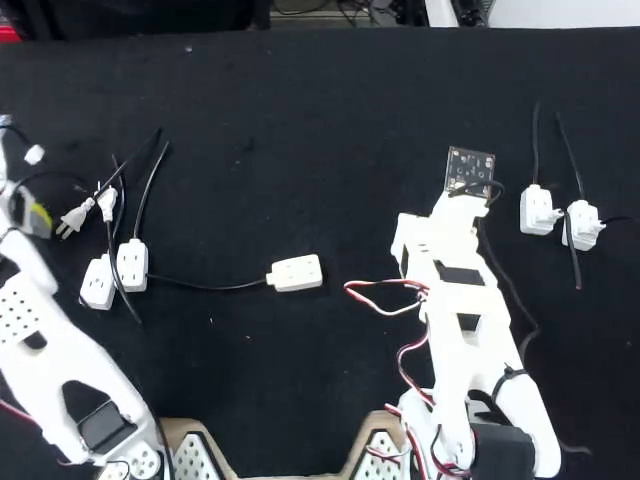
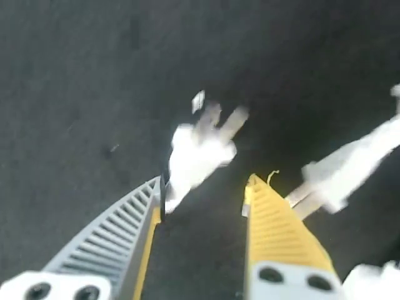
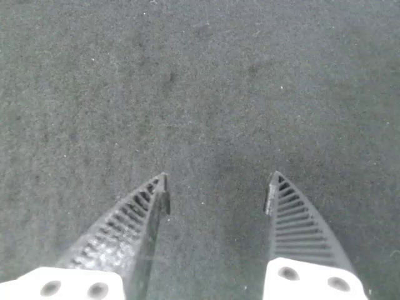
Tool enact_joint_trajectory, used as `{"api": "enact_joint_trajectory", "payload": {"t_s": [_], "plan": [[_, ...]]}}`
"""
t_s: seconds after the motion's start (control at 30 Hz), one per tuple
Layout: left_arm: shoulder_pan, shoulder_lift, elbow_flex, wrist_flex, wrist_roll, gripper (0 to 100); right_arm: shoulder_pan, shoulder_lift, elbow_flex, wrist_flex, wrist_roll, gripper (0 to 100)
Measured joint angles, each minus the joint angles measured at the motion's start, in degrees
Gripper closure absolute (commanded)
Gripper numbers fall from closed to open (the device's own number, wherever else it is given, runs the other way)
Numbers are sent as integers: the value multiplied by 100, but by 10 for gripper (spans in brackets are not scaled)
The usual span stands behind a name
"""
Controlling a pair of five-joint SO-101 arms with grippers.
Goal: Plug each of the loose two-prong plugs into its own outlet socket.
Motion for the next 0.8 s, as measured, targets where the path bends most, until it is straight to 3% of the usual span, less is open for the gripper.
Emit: {"api": "enact_joint_trajectory", "payload": {"t_s": [0.43,0.57,0.63,0.8], "plan": [[220,413,-158,-905,0,798,0,0,0,0,0,758],[246,422,-176,-862,0,982,0,0,0,0,0,758],[273,422,-176,-730,0,942,0,0,0,0,0,758],[290,475,-343,-343,9,966,0,0,0,0,0,758]]}}
